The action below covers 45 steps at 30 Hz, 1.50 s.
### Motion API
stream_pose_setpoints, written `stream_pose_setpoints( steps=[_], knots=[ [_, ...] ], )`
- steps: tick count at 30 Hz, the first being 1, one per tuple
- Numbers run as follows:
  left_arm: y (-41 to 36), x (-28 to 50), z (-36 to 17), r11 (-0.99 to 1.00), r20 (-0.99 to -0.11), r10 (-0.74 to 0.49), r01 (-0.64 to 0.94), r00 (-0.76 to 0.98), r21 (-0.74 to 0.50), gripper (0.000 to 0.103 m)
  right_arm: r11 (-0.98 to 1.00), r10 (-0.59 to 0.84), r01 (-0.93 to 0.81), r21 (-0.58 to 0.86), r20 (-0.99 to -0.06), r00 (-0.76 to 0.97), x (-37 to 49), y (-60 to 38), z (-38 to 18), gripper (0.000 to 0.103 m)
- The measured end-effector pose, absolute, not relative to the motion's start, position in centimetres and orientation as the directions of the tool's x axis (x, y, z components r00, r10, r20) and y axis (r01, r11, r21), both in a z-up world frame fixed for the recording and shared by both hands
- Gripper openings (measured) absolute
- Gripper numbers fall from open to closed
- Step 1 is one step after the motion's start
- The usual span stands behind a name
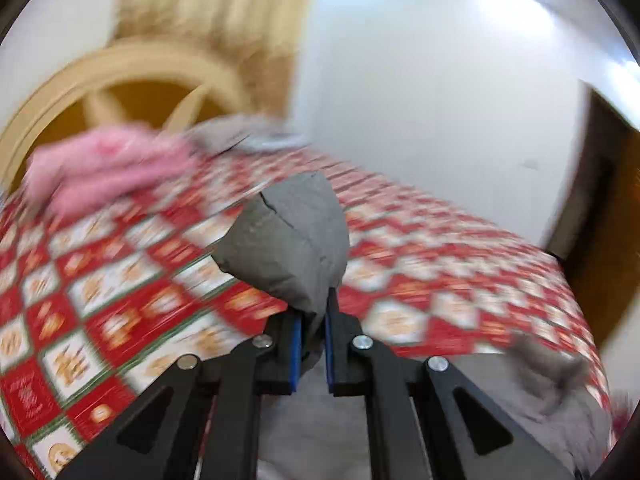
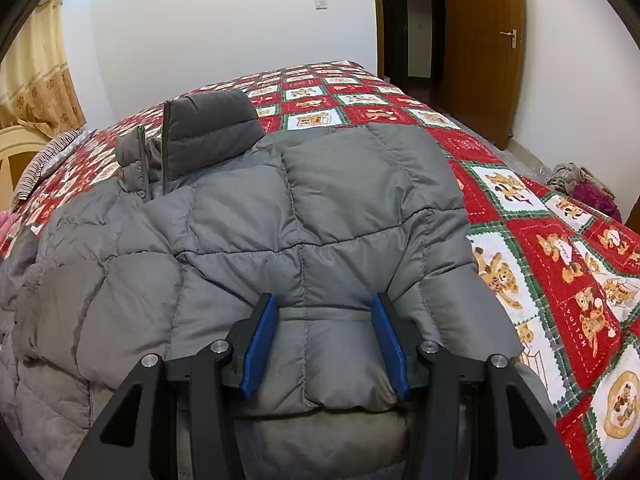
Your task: Fold large clothes
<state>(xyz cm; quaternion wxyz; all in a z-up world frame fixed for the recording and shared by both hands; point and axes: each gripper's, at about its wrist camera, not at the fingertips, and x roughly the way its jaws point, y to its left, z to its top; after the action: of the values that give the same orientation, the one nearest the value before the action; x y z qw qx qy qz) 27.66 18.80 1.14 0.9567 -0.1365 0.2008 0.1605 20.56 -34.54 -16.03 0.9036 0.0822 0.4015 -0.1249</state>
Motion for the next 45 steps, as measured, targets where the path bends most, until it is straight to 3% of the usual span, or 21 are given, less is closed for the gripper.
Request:
stream_pose_setpoints(
  steps=[3, 7, 12, 16, 17, 19, 21, 27, 30, 33, 34, 37, 42, 43, 44, 45],
  knots=[
    [11.4, 27.6, 3.0, 0.977, -0.355, 0.123, -0.177, 0.927, -0.123, 0.009, 0.955, -0.154, 0.291, 0.056, -0.745, 0.649, 20.5, -34.6, -16.1, 0.051],
    [2.8, 27.1, 2.4, 0.996, -0.352, -0.073, 0.047, 0.933, -0.080, 0.009, 0.955, -0.149, 0.290, 0.063, -0.744, 0.651, 20.5, -34.7, -16.0, 0.052],
    [-6.7, 25.9, -2.3, 0.966, -0.421, -0.225, 0.258, 0.879, 0.023, 0.009, 0.950, -0.120, 0.293, 0.109, -0.738, 0.664, 20.3, -35.2, -16.1, 0.053],
    [-10.6, 25.7, -7.0, 0.936, -0.527, -0.235, 0.336, 0.817, 0.103, 0.021, 0.942, -0.090, 0.296, 0.158, -0.730, 0.677, 20.1, -35.8, -16.1, 0.053],
    [-10.9, 25.7, -8.1, 0.926, -0.569, -0.243, 0.362, 0.786, 0.106, 0.027, 0.940, -0.084, 0.296, 0.168, -0.729, 0.680, 20.1, -35.9, -16.1, 0.053],
    [-11.4, 25.7, -9.1, 0.920, -0.634, -0.240, 0.380, 0.735, 0.092, 0.084, 0.937, -0.074, 0.297, 0.184, -0.726, 0.684, 20.0, -36.1, -16.1, 0.053],
    [-10.7, 24.8, -8.5, 0.924, -0.636, -0.255, 0.378, 0.728, 0.062, 0.103, 0.935, -0.069, 0.298, 0.194, -0.724, 0.687, 20.0, -36.2, -16.1, 0.053],
    [-6.3, 19.9, -4.4, 0.942, -0.571, -0.277, 0.334, 0.773, -0.004, 0.103, 0.922, -0.032, 0.296, 0.249, -0.713, 0.701, 19.6, -36.8, -16.0, 0.053],
    [-2.1, 19.6, -3.9, 0.964, -0.576, -0.245, 0.257, 0.780, -0.063, 0.103, 0.889, -0.017, 0.333, 0.313, -0.704, 0.710, 18.3, -37.7, -15.1, 0.053],
    [1.7, 20.6, -3.7, 0.986, -0.584, -0.161, 0.156, 0.795, -0.060, 0.103, 0.888, -0.074, 0.341, 0.309, -0.634, 0.769, 15.2, -37.0, -11.9, 0.053],
    [2.8, 21.1, -3.8, 0.992, -0.587, -0.121, 0.117, 0.801, -0.045, 0.103, 0.906, -0.059, 0.299, 0.299, -0.612, 0.789, 14.7, -36.1, -10.8, 0.056],
    [5.0, 22.7, -3.6, 1.000, -0.596, -0.030, 0.025, 0.802, -0.016, 0.103, 0.939, 0.015, 0.203, 0.278, -0.623, 0.782, 15.7, -33.5, -9.4, 0.082],
    [6.5, 25.8, -3.0, 0.997, -0.598, 0.048, -0.070, 0.800, -0.013, 0.103, 0.926, 0.134, 0.197, 0.322, -0.768, 0.627, 20.2, -31.2, -12.9, 0.082],
    [6.8, 26.3, -2.8, 0.997, -0.602, 0.049, -0.079, 0.797, -0.023, 0.103, 0.922, 0.163, 0.182, 0.341, -0.769, 0.618, 20.4, -30.9, -13.5, 0.070],
    [7.5, 26.7, -2.8, 0.996, -0.606, 0.047, -0.086, 0.794, -0.035, 0.103, 0.929, 0.165, 0.168, 0.328, -0.778, 0.607, 20.4, -30.4, -13.8, 0.040],
    [7.8, 27.1, -2.8, 0.995, -0.610, 0.041, -0.089, 0.791, -0.048, 0.103, 0.946, 0.142, 0.152, 0.287, -0.787, 0.600, 20.3, -29.8, -13.6, 0.036]
  ],
)
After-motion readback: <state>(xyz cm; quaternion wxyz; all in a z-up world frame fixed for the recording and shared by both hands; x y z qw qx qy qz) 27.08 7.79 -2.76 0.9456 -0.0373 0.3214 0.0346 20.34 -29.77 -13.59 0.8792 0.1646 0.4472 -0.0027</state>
